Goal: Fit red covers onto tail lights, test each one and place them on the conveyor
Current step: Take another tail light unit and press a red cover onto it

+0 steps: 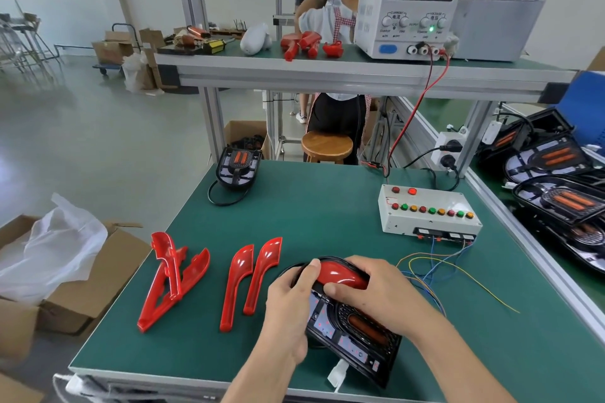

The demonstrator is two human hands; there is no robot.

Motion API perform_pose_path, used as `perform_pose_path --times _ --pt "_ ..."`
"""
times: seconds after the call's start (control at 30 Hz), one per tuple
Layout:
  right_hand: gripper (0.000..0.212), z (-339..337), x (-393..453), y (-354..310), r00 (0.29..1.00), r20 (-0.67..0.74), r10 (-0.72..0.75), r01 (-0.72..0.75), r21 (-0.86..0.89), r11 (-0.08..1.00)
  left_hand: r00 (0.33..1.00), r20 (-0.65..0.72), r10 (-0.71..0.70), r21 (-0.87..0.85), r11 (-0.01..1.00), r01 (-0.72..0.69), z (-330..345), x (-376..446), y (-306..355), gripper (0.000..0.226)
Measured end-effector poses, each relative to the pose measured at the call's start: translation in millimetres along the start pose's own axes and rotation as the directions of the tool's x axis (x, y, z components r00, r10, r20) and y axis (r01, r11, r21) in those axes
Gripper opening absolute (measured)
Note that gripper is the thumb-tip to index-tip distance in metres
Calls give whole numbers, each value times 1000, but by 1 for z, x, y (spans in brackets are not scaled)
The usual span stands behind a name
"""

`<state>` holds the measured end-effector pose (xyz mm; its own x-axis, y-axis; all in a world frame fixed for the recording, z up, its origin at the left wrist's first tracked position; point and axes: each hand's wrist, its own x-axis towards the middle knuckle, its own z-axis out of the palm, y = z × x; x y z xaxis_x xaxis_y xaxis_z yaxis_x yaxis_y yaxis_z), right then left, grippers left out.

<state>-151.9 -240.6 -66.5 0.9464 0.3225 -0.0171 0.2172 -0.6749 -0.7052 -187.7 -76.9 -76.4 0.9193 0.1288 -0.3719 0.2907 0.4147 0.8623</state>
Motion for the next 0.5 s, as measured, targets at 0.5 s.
perform_pose_path --times 0.5 --pt "28 -14 7 13 976 206 -68 1 307 952 1000 -5 1 -1 1000 -1 1 0 1 26"
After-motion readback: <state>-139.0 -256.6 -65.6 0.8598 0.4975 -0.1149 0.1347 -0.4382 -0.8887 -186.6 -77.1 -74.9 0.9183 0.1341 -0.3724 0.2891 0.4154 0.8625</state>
